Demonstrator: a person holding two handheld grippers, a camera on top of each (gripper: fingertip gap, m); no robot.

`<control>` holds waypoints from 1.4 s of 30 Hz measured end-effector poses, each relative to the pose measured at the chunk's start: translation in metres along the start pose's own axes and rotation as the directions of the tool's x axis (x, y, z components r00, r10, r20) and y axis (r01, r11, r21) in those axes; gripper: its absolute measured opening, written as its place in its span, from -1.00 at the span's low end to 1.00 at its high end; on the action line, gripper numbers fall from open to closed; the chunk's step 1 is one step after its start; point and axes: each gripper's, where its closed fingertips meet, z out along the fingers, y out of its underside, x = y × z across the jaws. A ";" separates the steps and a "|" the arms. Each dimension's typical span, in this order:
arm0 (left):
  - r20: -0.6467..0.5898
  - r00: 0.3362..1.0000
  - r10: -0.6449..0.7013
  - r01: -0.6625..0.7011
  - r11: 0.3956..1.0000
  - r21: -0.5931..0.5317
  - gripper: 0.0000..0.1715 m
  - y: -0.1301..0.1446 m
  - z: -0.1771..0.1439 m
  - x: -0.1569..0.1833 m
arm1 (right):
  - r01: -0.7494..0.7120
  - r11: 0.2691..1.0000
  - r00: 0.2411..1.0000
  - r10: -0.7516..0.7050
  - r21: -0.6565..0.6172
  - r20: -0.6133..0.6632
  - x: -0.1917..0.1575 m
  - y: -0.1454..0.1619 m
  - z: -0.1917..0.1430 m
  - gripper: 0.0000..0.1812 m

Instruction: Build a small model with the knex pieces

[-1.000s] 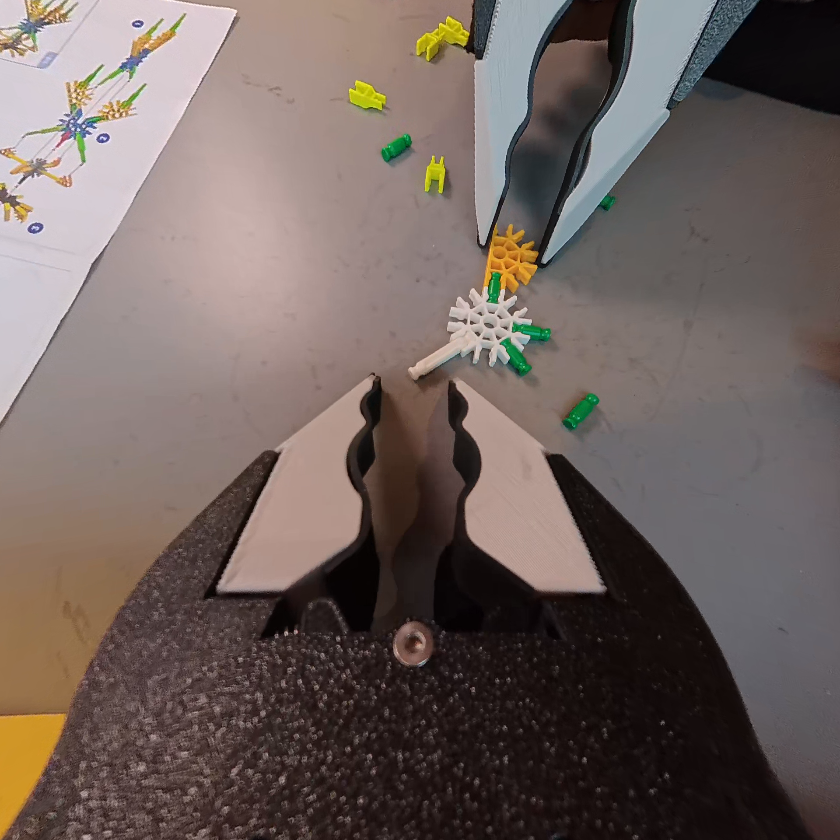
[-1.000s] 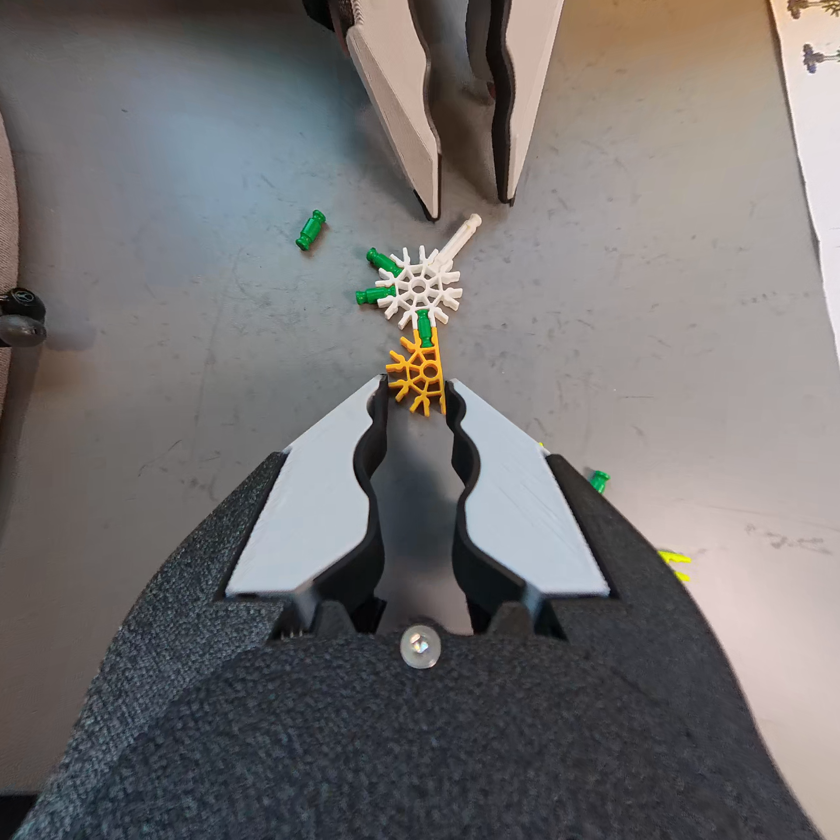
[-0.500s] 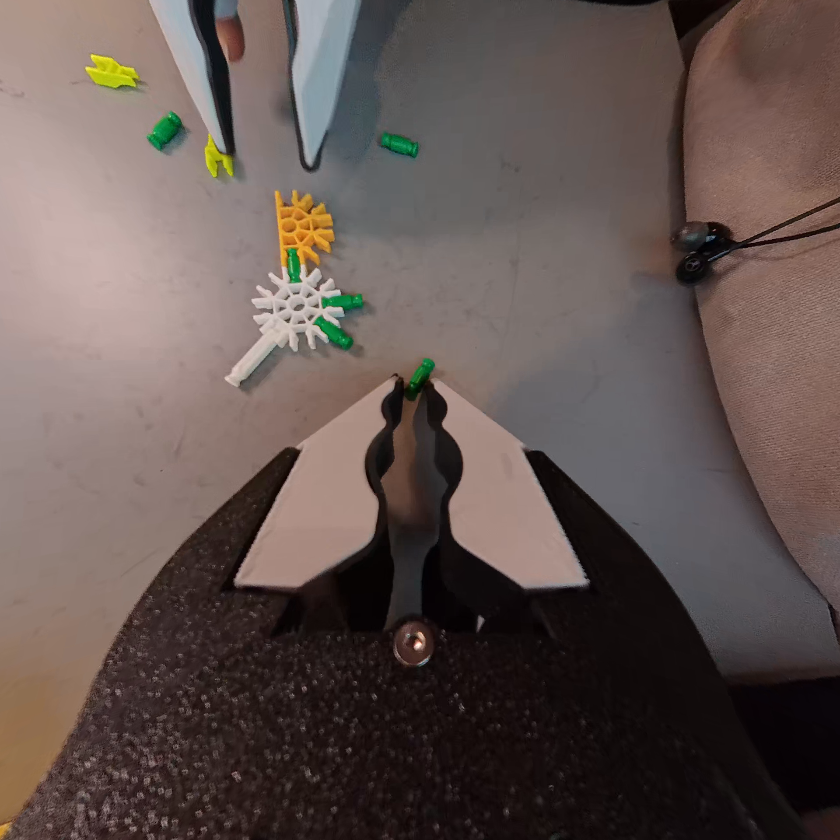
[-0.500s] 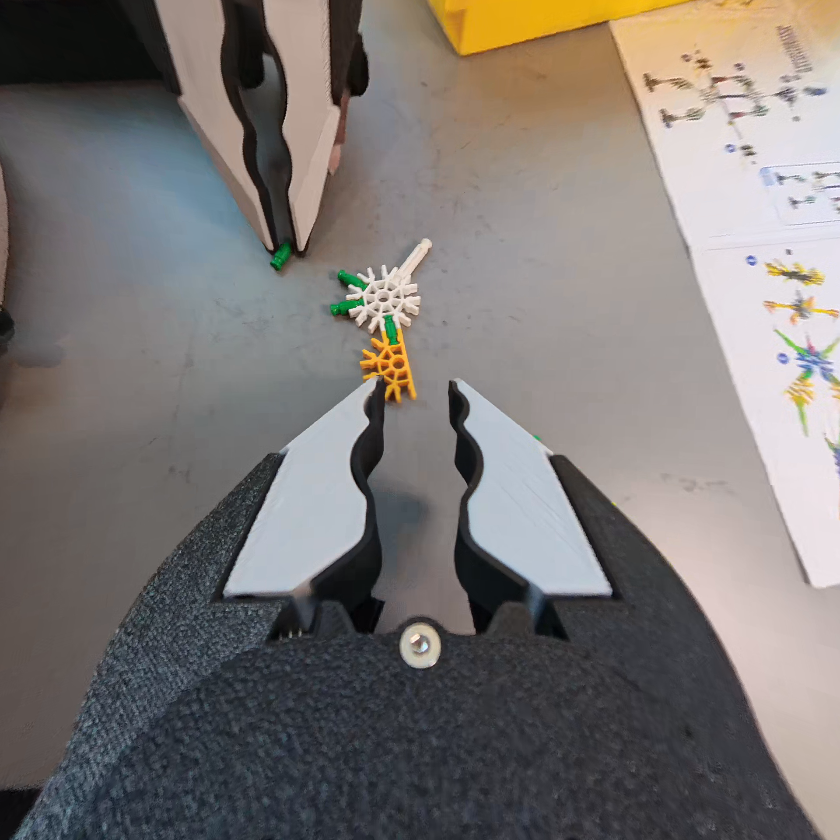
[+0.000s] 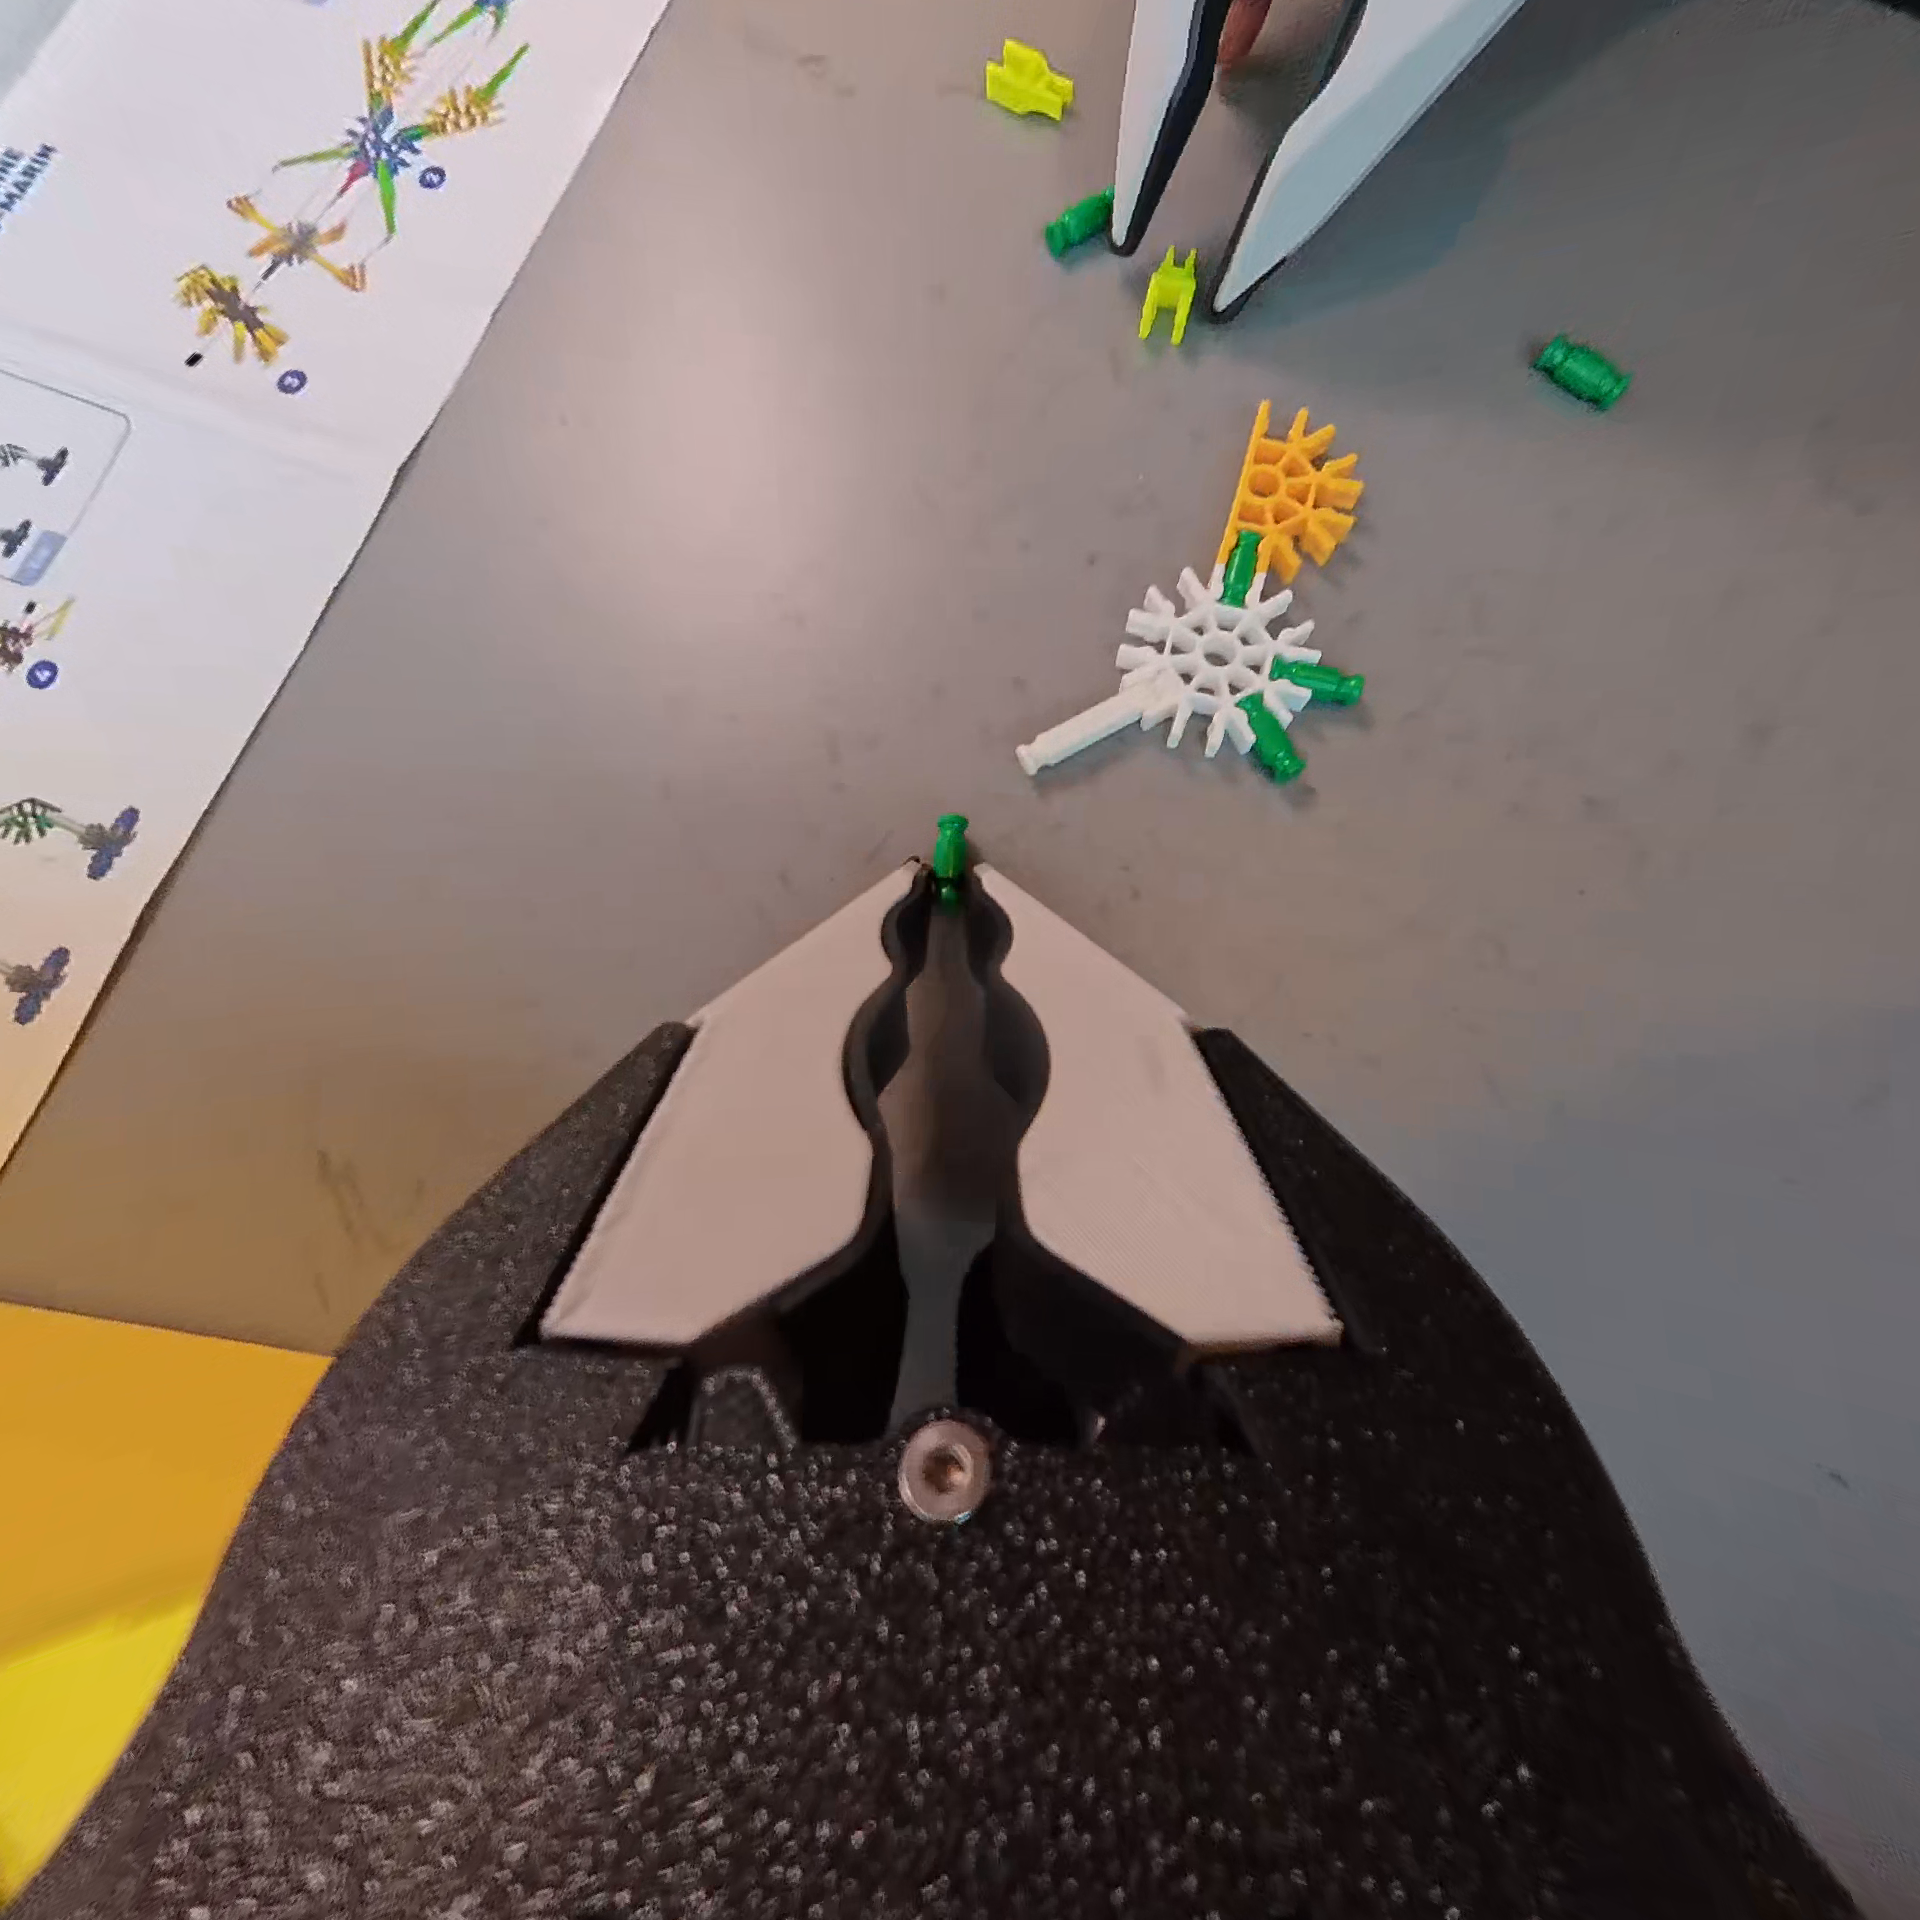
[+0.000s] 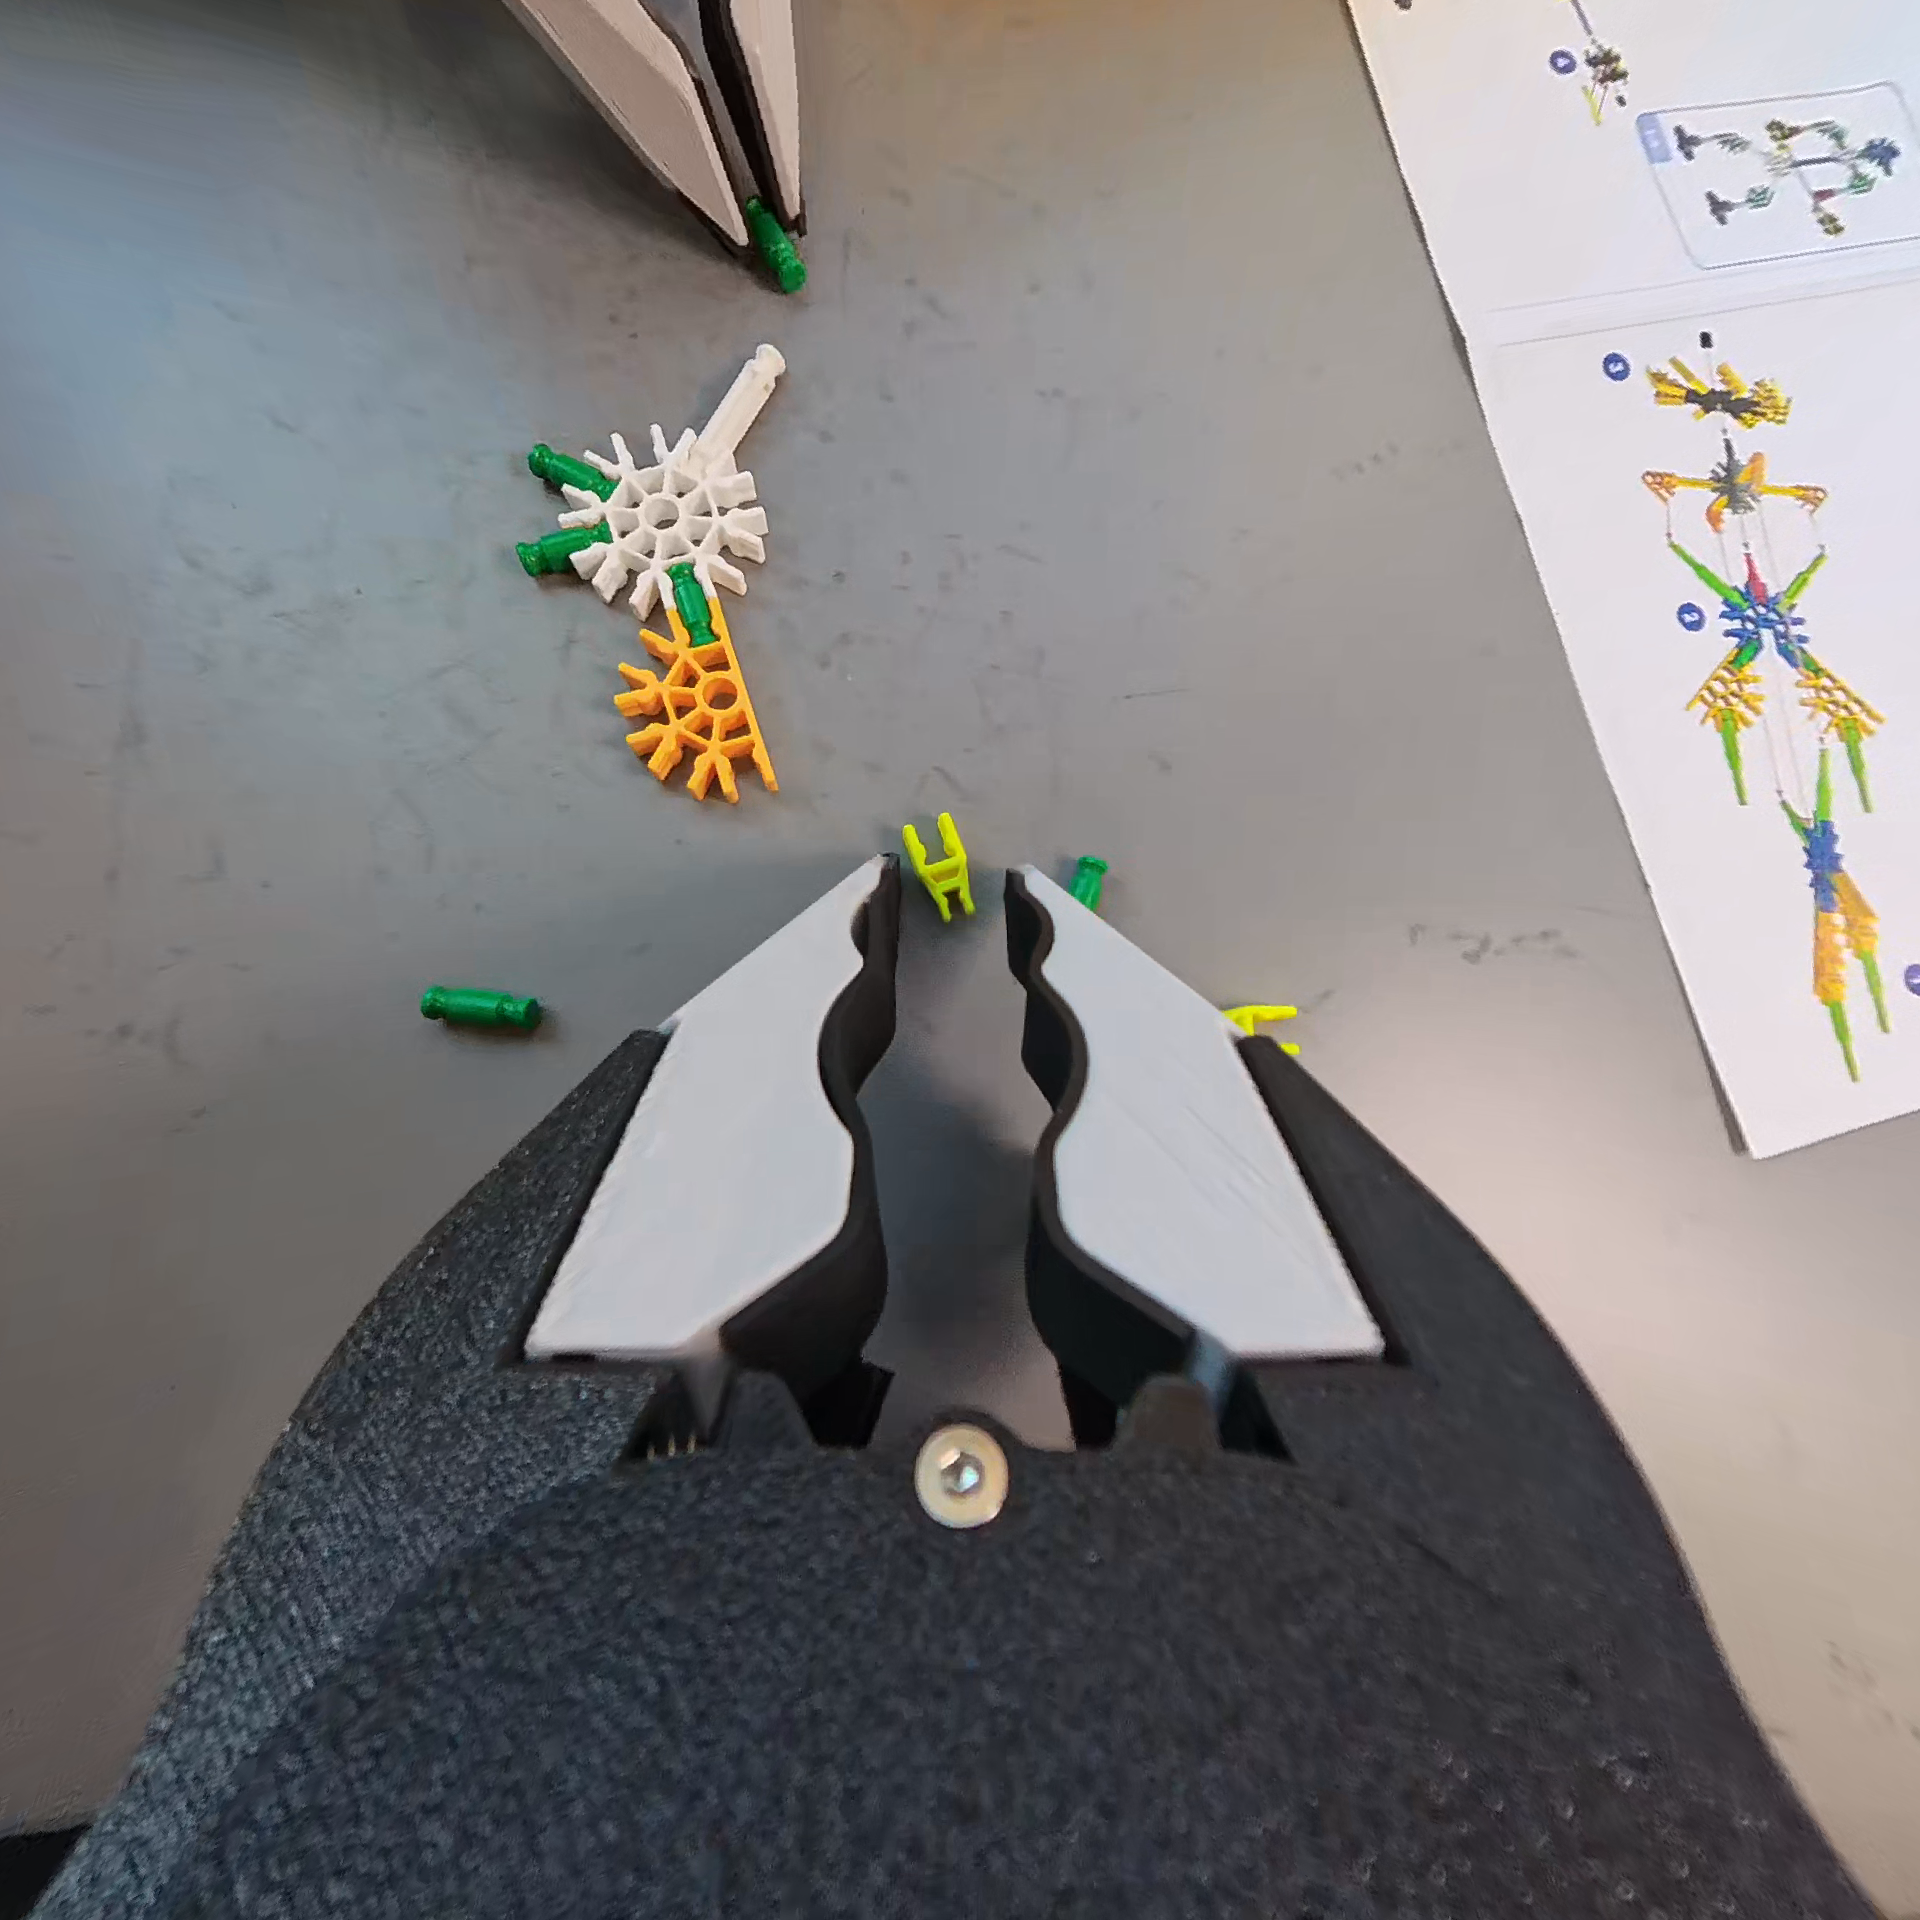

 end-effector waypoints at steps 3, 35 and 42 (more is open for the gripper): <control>-0.002 1.000 -0.012 0.012 1.000 0.000 -0.90 0.001 0.001 0.000 | -0.008 1.000 0.999 0.008 0.003 0.034 -0.003 -0.001 0.001 -0.87; -0.209 0.976 0.062 -0.046 0.996 0.080 -0.76 -0.022 0.004 0.053 | -0.002 1.000 0.993 0.003 -0.012 0.115 -0.051 -0.025 -0.001 -0.92; -0.241 0.965 0.101 -0.094 0.995 0.038 -0.83 -0.020 0.015 0.074 | -0.025 0.998 0.992 0.032 -0.062 0.119 -0.060 -0.024 0.003 -0.92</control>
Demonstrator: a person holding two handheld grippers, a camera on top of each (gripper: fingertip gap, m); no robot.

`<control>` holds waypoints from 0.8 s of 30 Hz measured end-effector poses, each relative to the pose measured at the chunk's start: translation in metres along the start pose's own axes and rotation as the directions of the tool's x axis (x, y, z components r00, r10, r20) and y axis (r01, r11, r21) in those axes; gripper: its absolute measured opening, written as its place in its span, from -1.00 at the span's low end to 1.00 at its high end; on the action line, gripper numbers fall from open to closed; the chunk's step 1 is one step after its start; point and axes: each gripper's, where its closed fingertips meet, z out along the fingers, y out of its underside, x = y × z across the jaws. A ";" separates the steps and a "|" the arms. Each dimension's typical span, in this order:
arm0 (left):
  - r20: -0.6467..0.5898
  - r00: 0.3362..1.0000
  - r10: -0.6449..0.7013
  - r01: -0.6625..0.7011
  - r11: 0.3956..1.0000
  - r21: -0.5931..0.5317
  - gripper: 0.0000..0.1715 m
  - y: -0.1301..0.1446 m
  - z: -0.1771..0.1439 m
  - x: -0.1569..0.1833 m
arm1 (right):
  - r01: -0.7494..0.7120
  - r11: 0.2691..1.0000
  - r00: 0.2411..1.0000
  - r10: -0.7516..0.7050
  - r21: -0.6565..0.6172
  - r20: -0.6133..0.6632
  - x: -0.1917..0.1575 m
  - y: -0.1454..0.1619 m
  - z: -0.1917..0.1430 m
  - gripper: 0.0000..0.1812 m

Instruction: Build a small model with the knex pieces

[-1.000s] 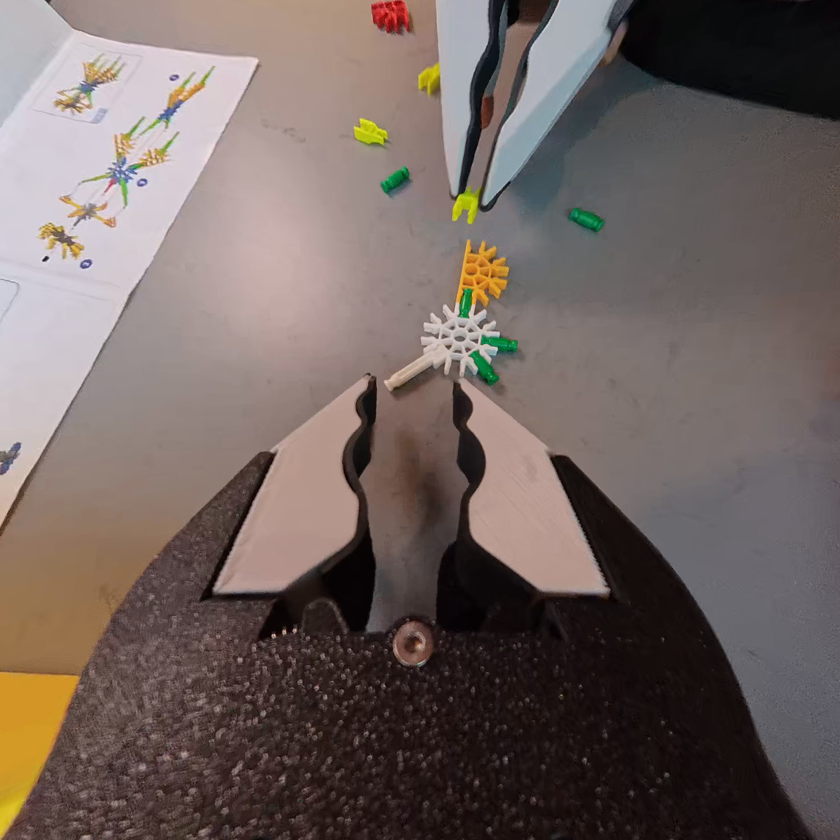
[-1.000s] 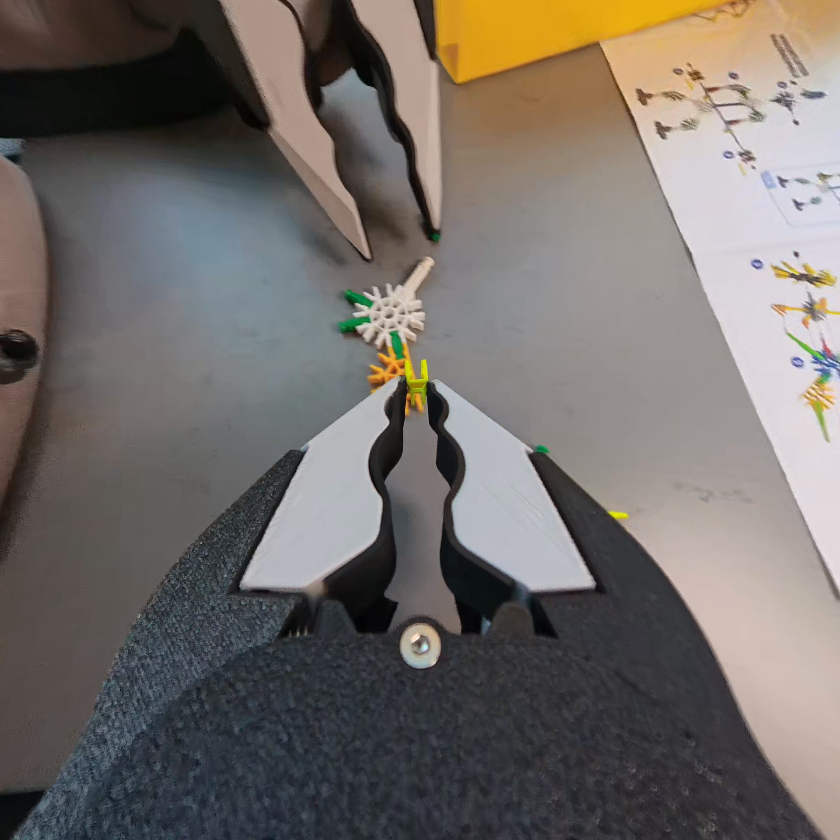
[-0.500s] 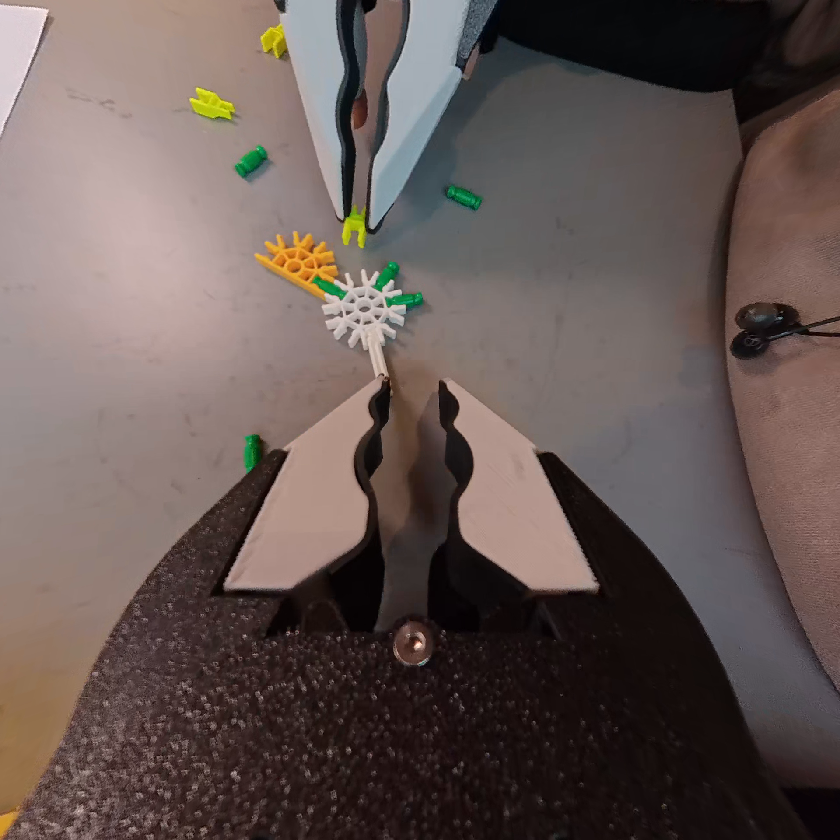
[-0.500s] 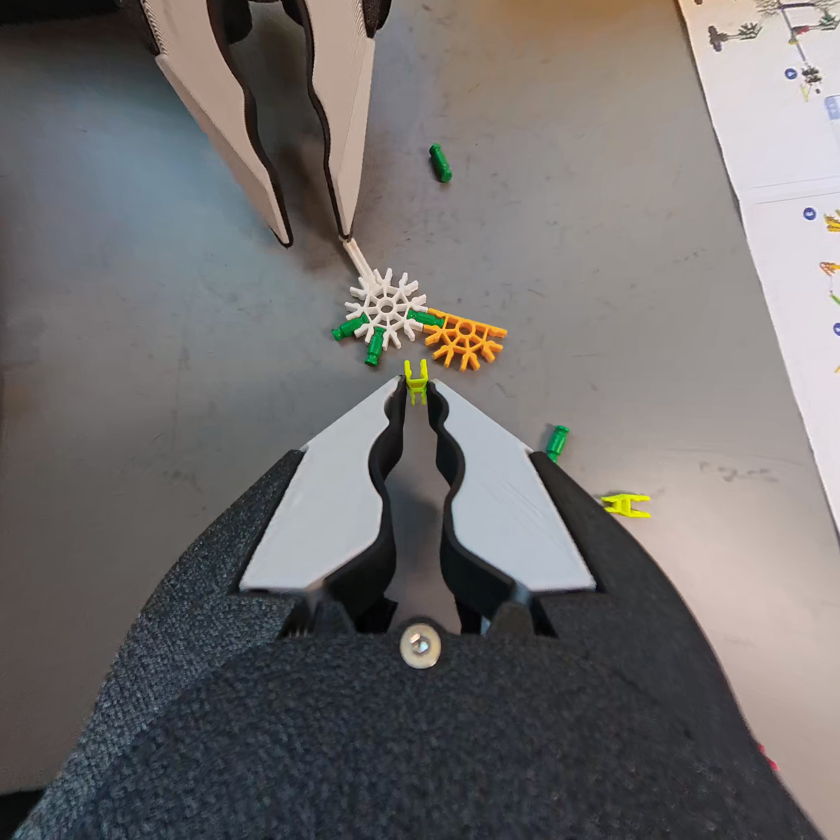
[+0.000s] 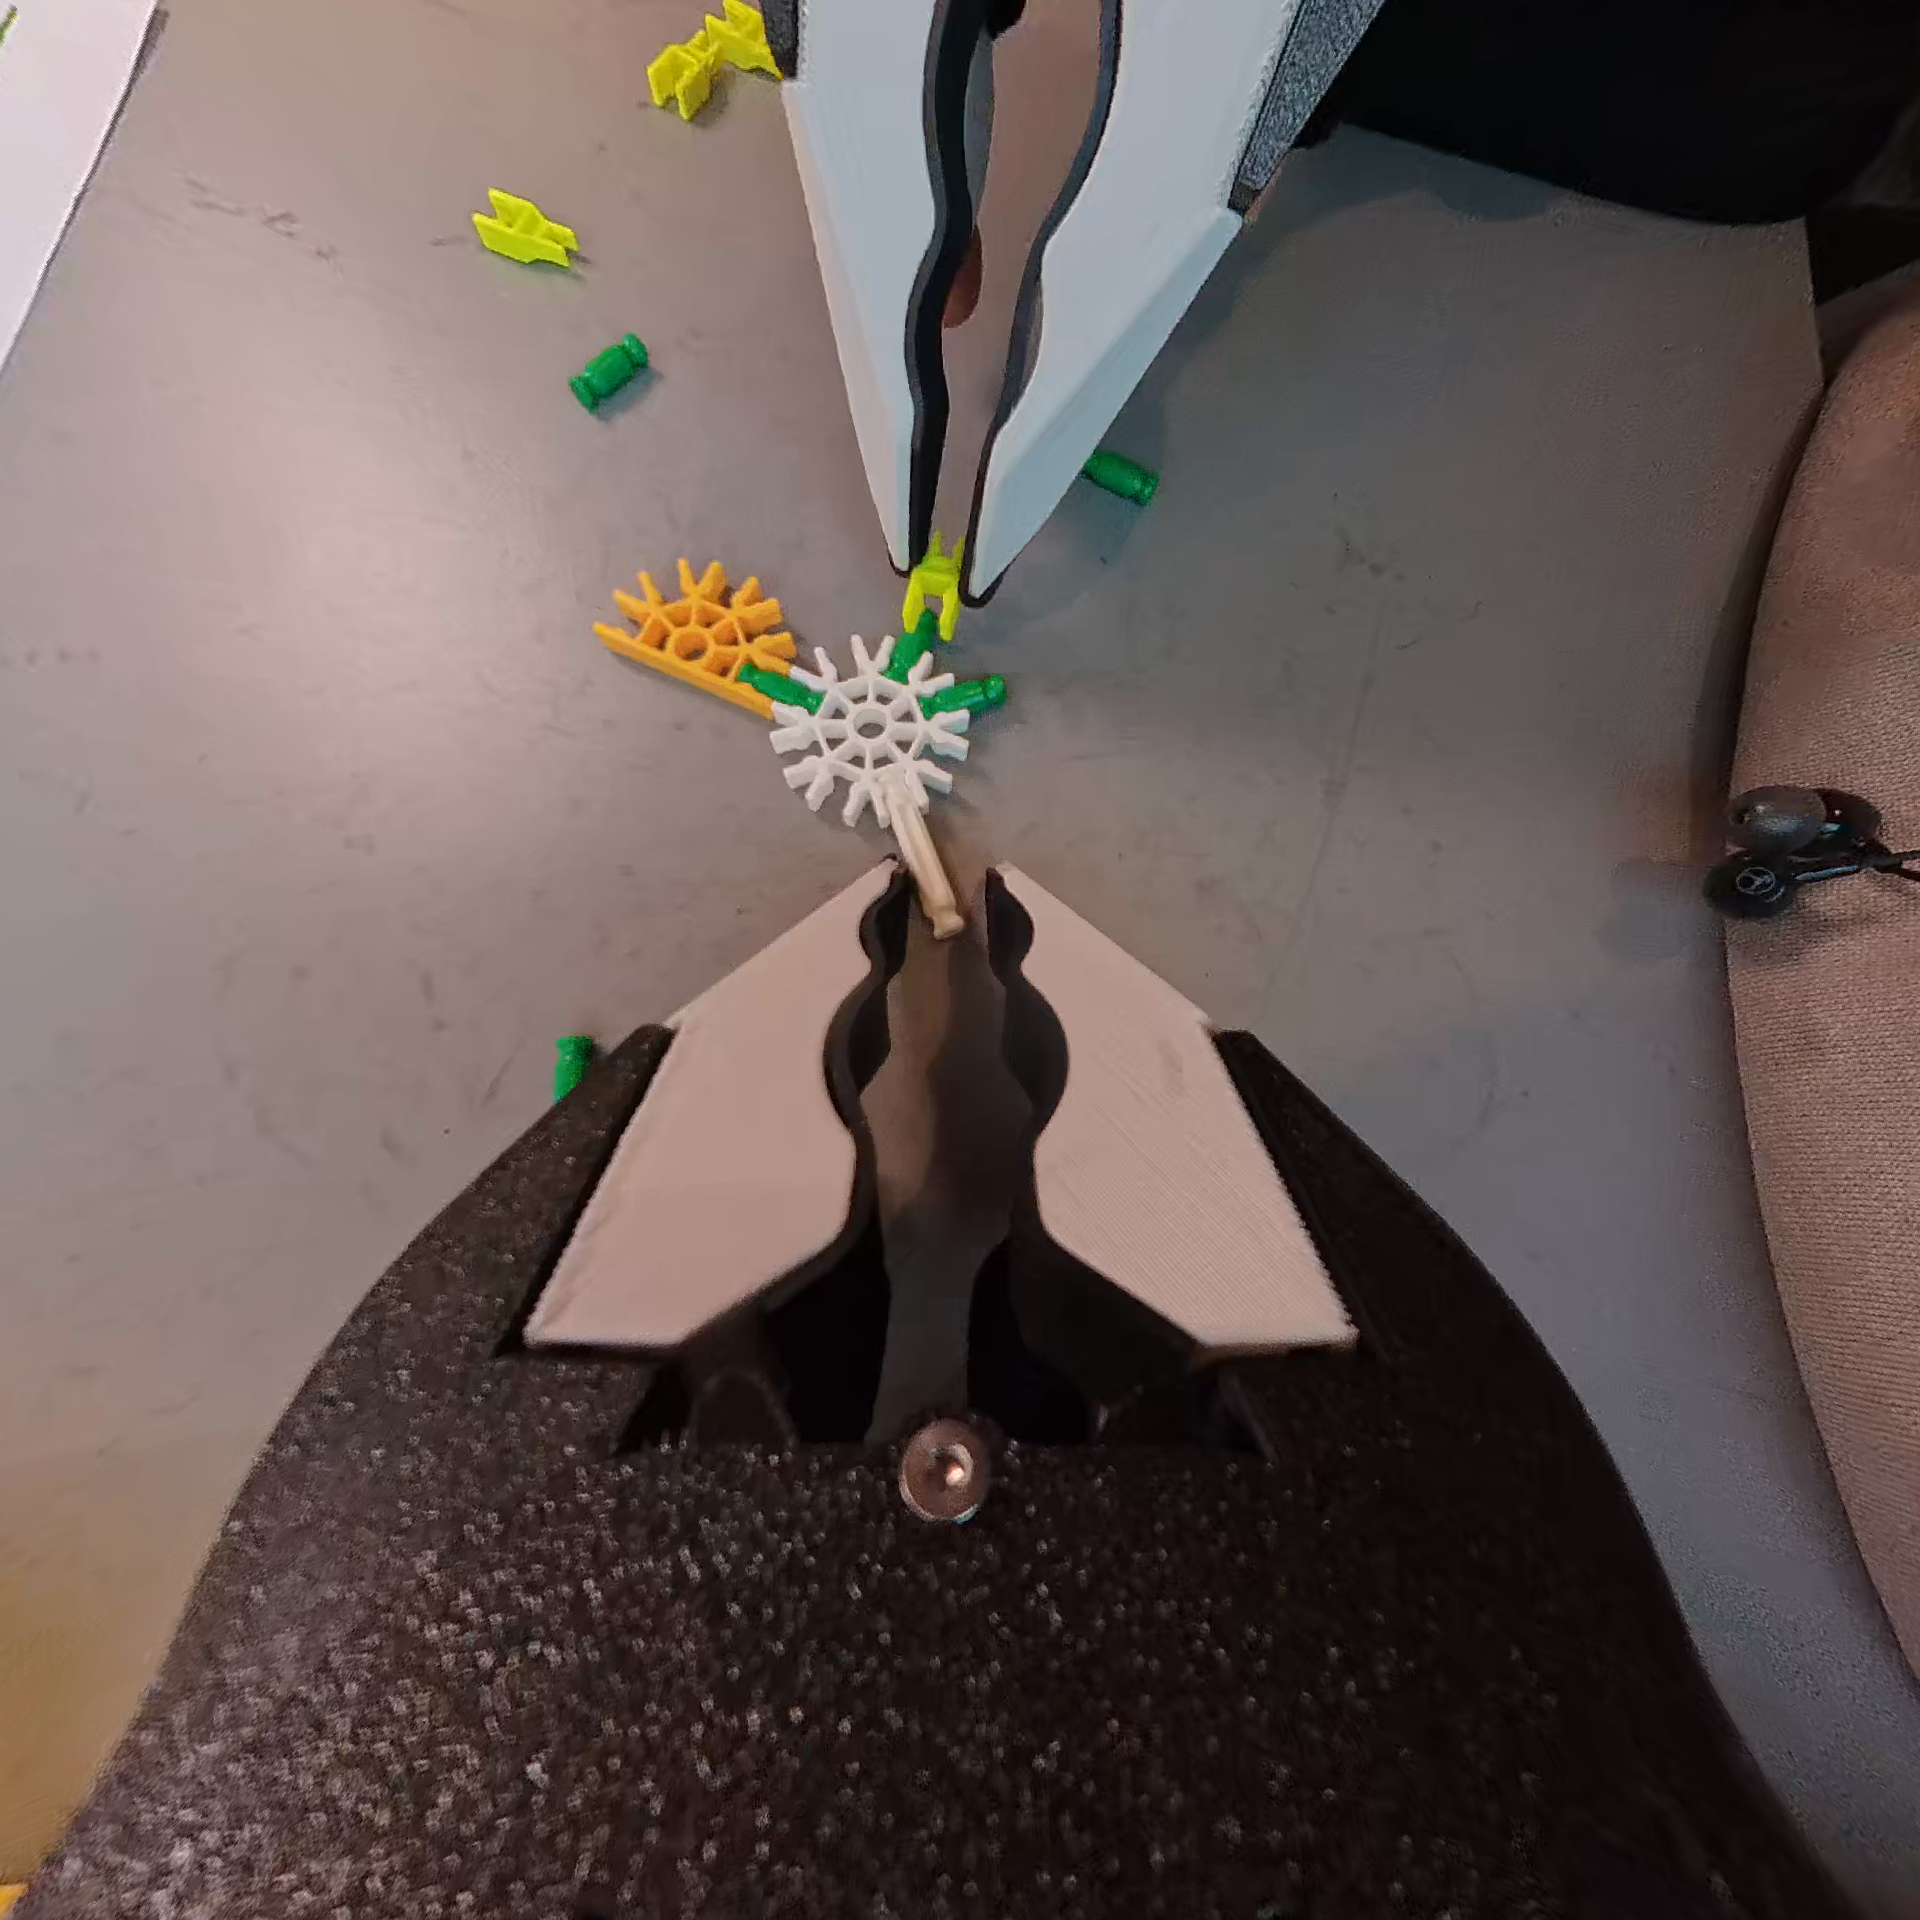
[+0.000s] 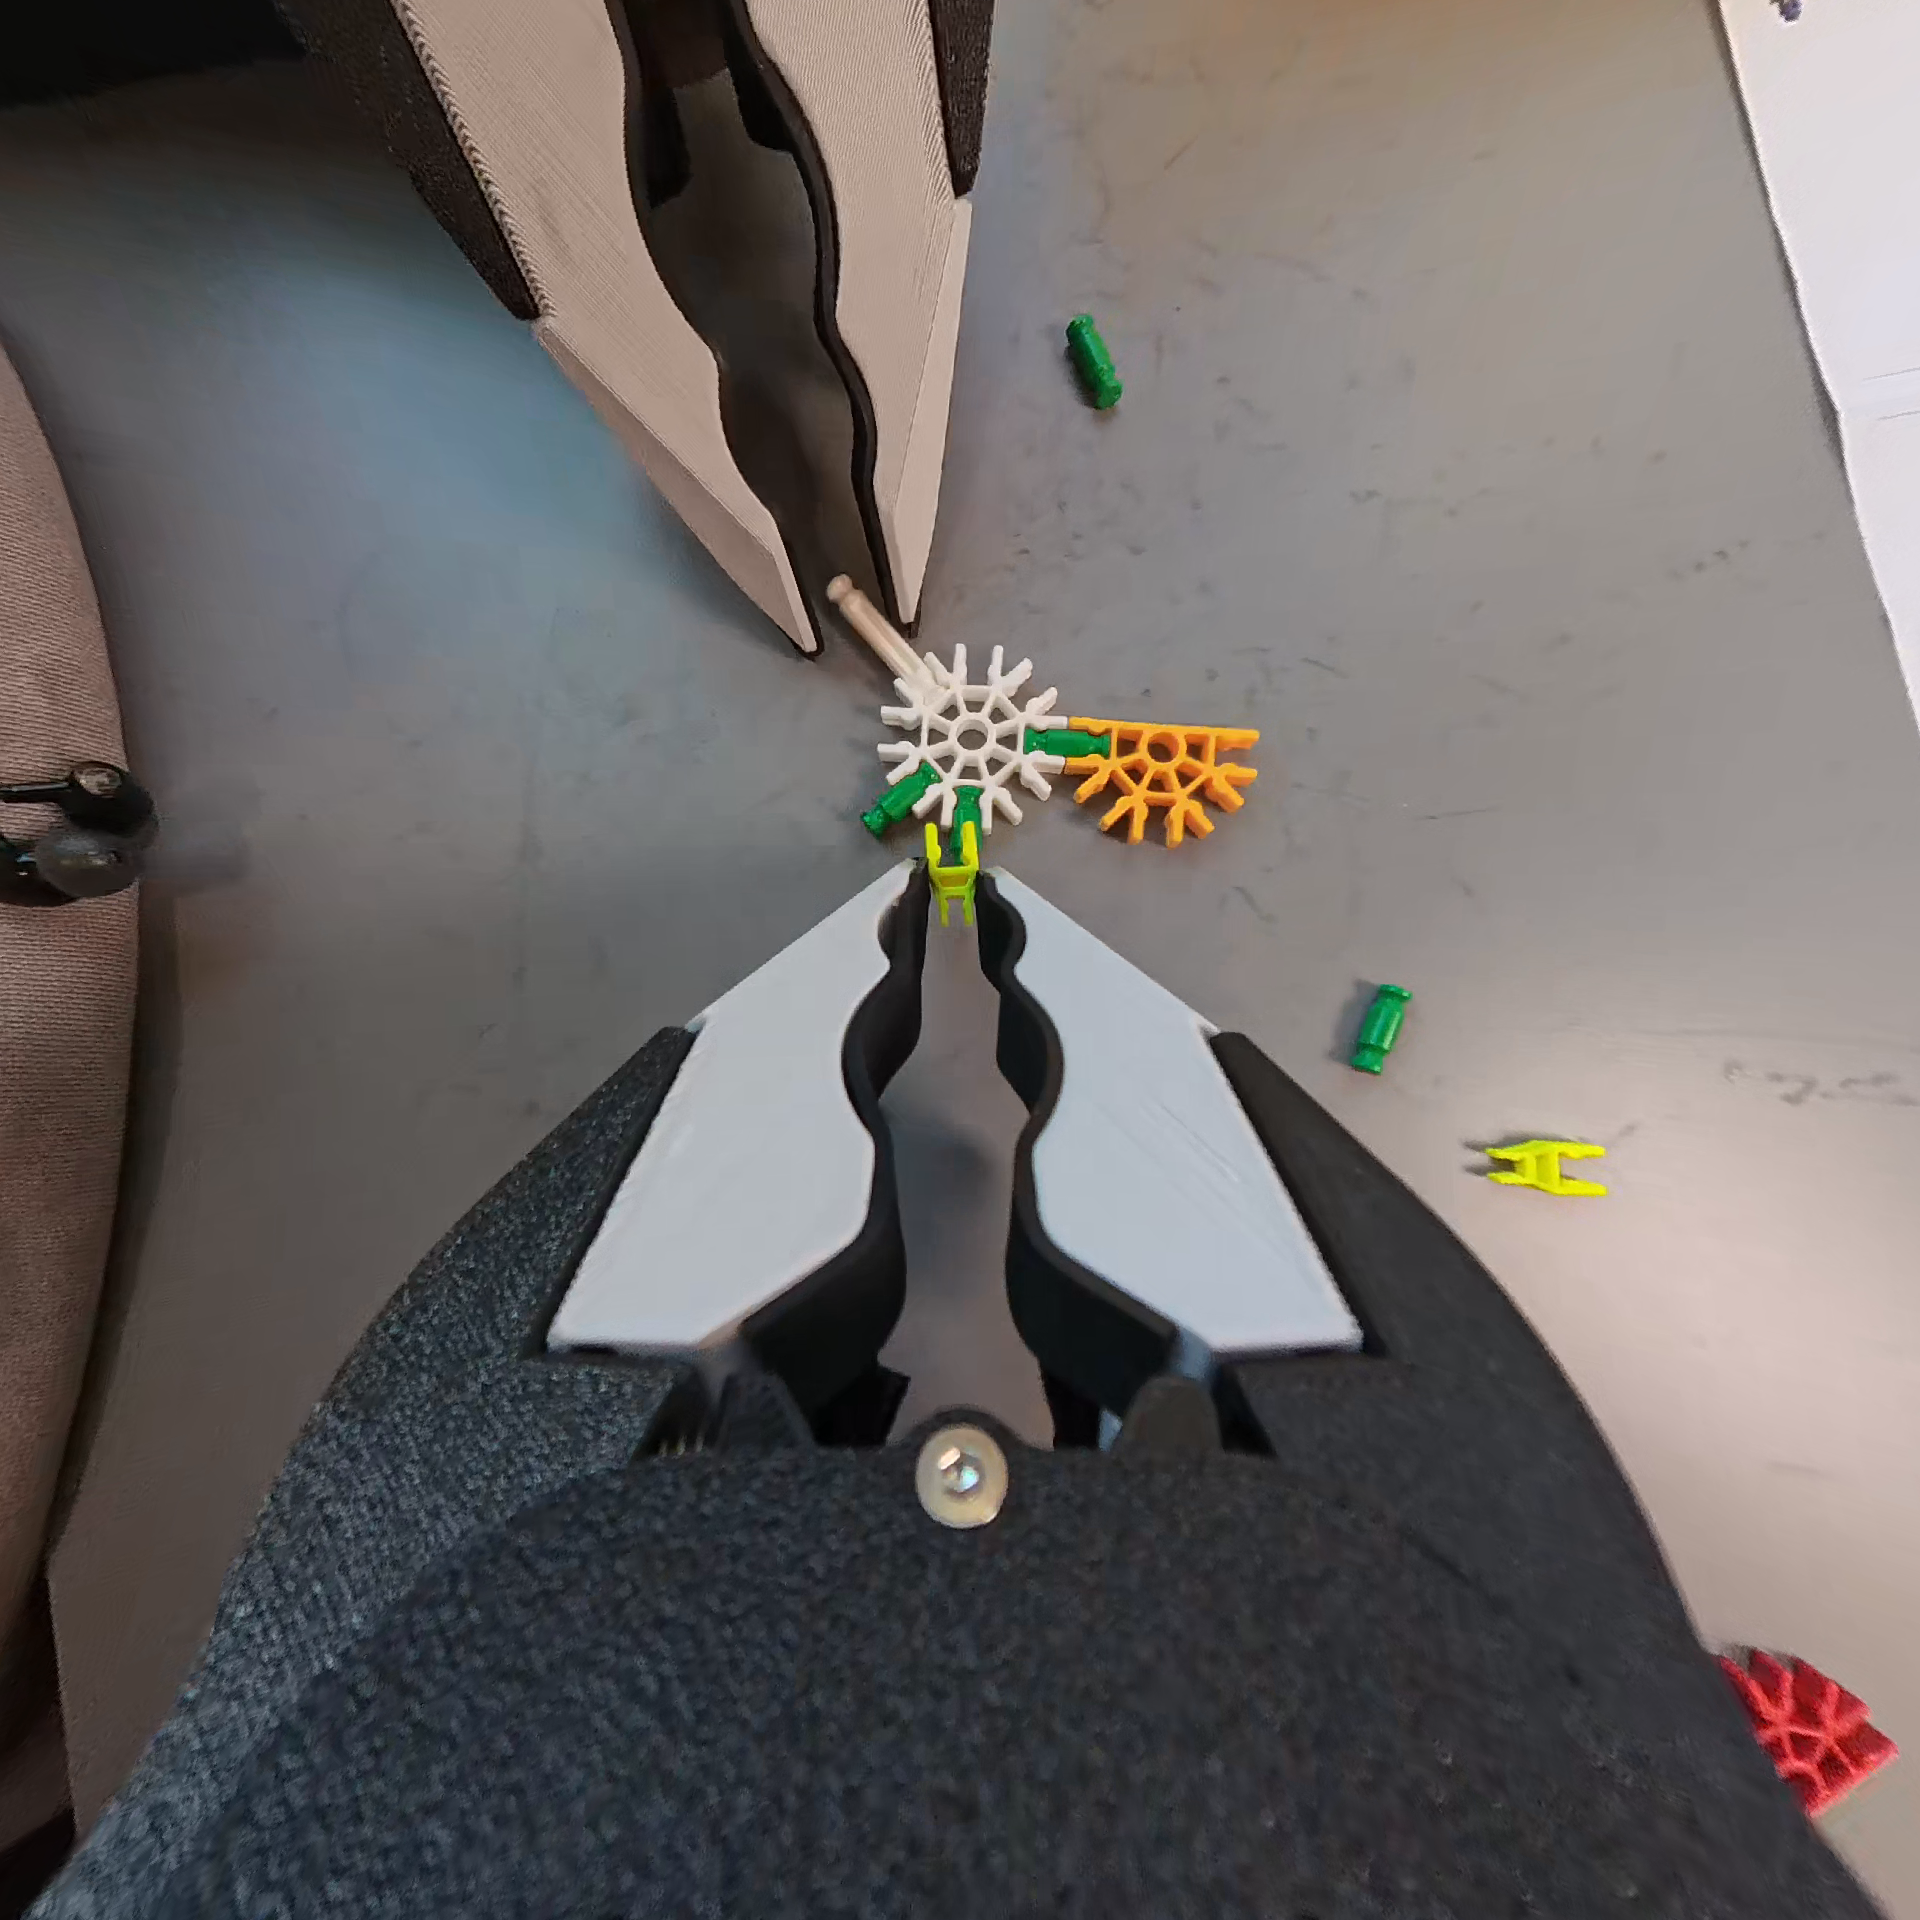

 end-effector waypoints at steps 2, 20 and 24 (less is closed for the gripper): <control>0.005 1.000 0.011 -0.011 1.000 -0.005 -0.84 -0.001 0.002 0.002 | 0.000 1.000 1.000 -0.001 -0.026 -0.022 0.003 0.004 0.001 -0.92; 0.003 1.000 0.008 -0.008 1.000 0.004 -0.83 -0.003 0.001 0.003 | 0.018 1.000 1.000 -0.018 0.020 -0.019 0.003 -0.006 -0.006 -0.93; 0.000 1.000 -0.003 0.003 1.000 -0.001 -0.83 -0.002 0.003 0.004 | 0.041 0.999 0.999 -0.042 -0.029 -0.019 0.003 -0.003 0.000 -1.00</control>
